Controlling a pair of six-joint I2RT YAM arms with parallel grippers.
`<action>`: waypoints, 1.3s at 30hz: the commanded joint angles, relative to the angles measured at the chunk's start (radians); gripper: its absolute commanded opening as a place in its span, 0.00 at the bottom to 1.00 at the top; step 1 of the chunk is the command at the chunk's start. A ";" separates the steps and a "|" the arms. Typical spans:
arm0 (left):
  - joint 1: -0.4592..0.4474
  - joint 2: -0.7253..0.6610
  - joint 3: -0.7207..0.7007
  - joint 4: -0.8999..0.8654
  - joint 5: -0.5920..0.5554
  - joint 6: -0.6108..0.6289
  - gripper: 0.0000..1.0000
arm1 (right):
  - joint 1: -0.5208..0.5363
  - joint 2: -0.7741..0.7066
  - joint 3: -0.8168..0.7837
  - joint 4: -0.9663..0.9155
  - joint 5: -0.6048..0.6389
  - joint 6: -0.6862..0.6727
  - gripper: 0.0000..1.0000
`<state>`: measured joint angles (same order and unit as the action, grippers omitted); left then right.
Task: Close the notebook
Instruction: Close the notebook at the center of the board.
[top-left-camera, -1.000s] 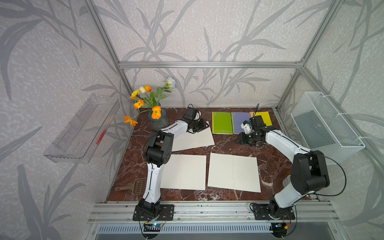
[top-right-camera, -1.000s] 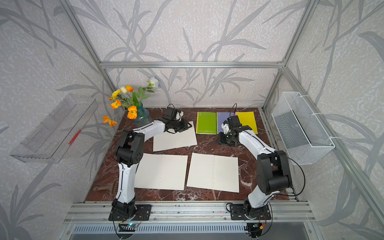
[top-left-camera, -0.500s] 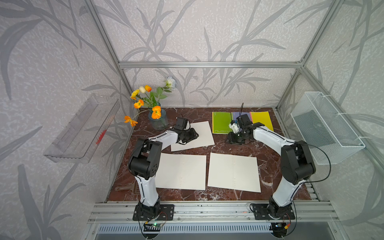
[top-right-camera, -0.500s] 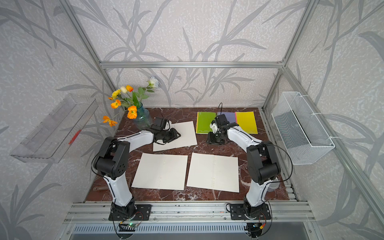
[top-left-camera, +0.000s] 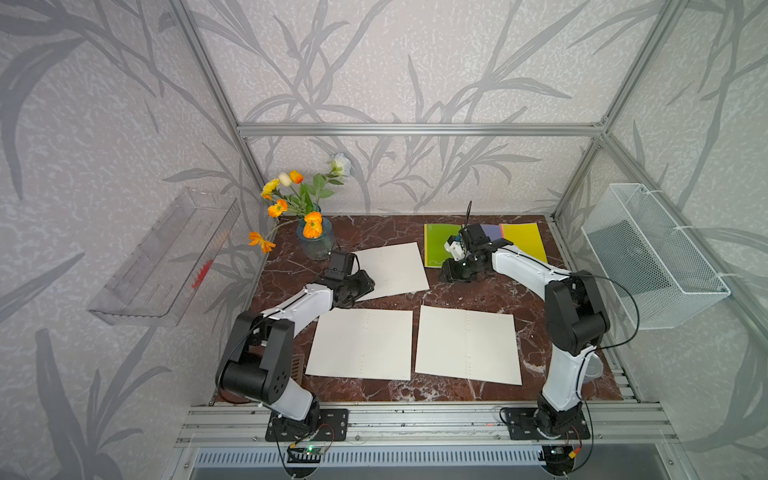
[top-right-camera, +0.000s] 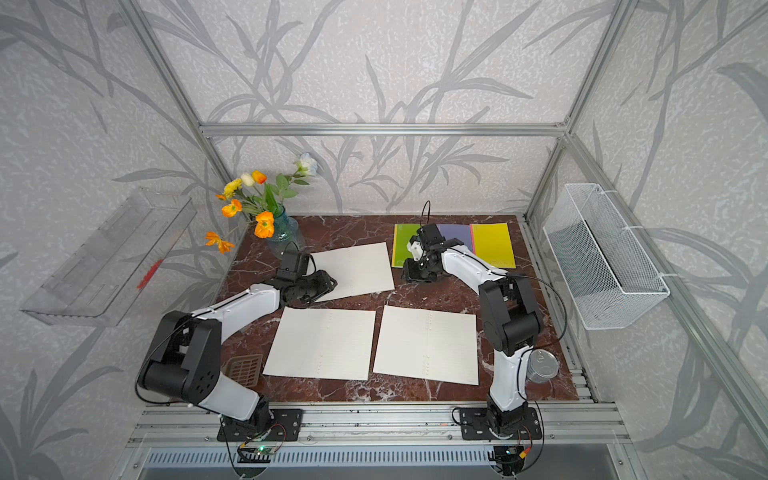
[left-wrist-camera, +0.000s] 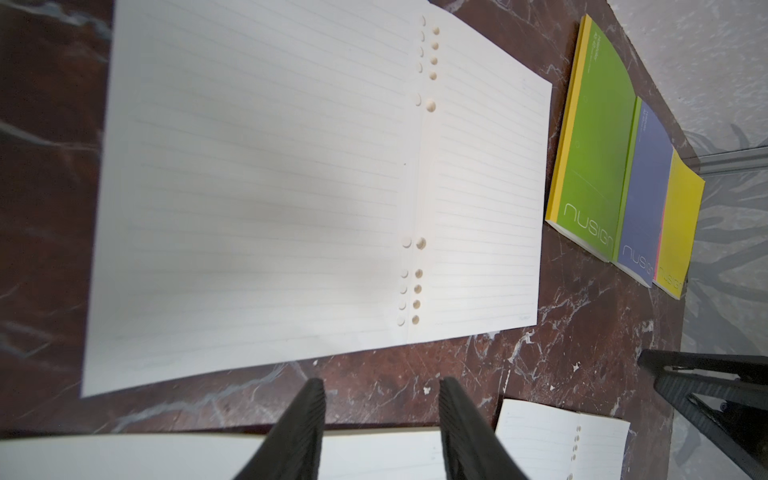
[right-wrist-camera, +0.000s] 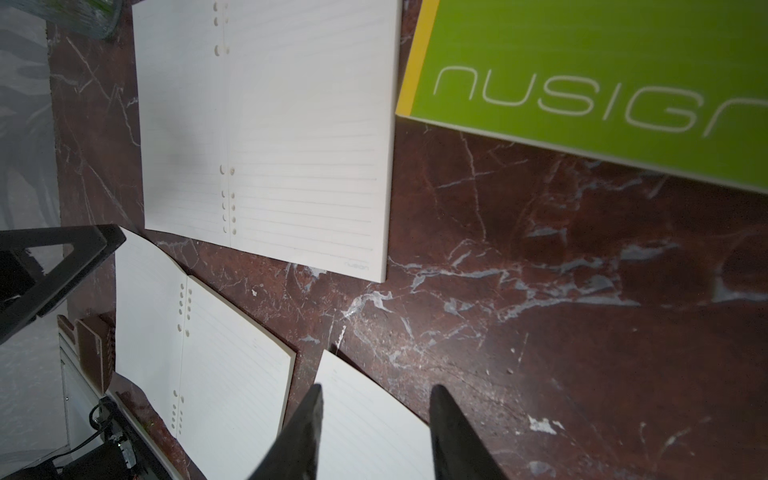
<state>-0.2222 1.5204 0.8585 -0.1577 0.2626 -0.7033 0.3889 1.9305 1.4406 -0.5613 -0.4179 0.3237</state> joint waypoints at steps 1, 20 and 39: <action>0.020 -0.062 -0.033 -0.078 -0.087 -0.036 0.47 | 0.005 0.018 0.027 -0.019 -0.012 -0.011 0.43; 0.104 -0.082 -0.184 0.004 -0.093 -0.094 0.47 | 0.010 0.033 -0.009 -0.019 -0.017 -0.011 0.42; 0.179 -0.042 -0.202 0.080 -0.033 -0.090 0.46 | 0.014 0.051 -0.011 -0.021 -0.025 0.003 0.42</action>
<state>-0.0551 1.4643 0.6643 -0.0994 0.2108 -0.7967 0.3969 1.9648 1.4425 -0.5659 -0.4362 0.3233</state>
